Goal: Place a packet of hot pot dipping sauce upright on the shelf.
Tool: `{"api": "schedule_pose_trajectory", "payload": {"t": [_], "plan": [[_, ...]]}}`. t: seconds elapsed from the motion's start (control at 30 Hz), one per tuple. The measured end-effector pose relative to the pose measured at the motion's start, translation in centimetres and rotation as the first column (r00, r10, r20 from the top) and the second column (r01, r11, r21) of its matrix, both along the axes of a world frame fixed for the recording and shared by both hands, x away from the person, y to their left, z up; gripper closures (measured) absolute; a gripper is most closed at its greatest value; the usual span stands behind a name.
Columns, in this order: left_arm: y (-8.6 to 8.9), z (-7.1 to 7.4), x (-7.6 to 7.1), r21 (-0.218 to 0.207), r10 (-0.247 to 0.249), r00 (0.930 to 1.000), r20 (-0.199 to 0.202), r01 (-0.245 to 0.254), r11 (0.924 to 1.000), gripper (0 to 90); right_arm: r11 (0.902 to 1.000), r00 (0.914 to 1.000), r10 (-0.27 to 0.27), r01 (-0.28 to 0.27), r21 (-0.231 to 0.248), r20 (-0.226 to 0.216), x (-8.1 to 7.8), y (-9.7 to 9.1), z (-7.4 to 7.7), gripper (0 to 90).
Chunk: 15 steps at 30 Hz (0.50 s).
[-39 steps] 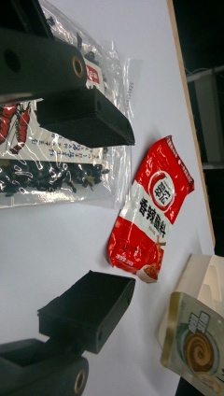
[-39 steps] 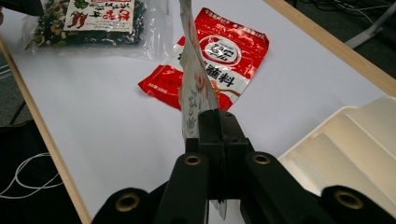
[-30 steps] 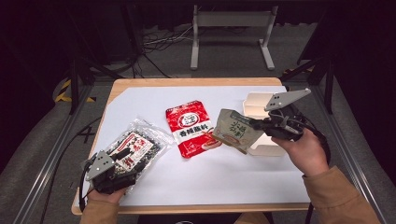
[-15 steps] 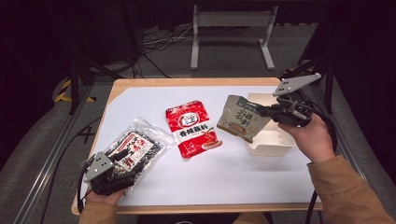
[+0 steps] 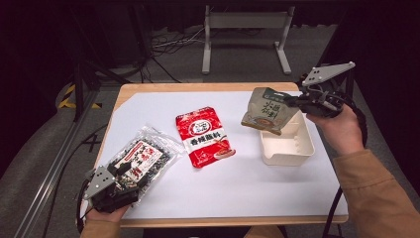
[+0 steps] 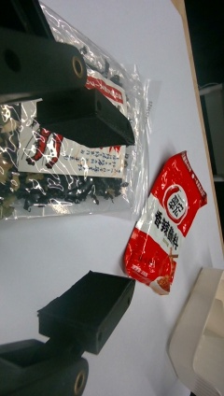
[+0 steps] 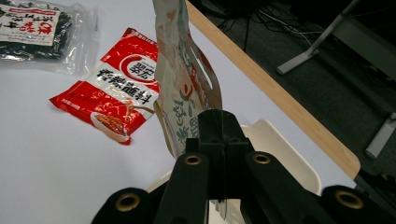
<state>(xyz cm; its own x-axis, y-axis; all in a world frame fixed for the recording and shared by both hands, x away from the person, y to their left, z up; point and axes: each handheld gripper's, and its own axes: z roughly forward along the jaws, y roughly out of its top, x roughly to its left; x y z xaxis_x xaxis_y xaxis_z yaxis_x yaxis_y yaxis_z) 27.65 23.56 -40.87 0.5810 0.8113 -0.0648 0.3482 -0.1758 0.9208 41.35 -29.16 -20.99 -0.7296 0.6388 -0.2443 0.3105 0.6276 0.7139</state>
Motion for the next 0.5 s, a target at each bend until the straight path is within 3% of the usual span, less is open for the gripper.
{"api": "schedule_pose_trajectory", "payload": {"t": [0.5], "plan": [[0.4, -0.1, -0.4, 0.001, 0.017, 0.9998, -0.006, -0.017, 0.9998, 27.5, 0.9988, 0.9978, -0.029, 0.032, -0.038, 0.060, 3.1, -1.8, 0.0, 89.7]]}}
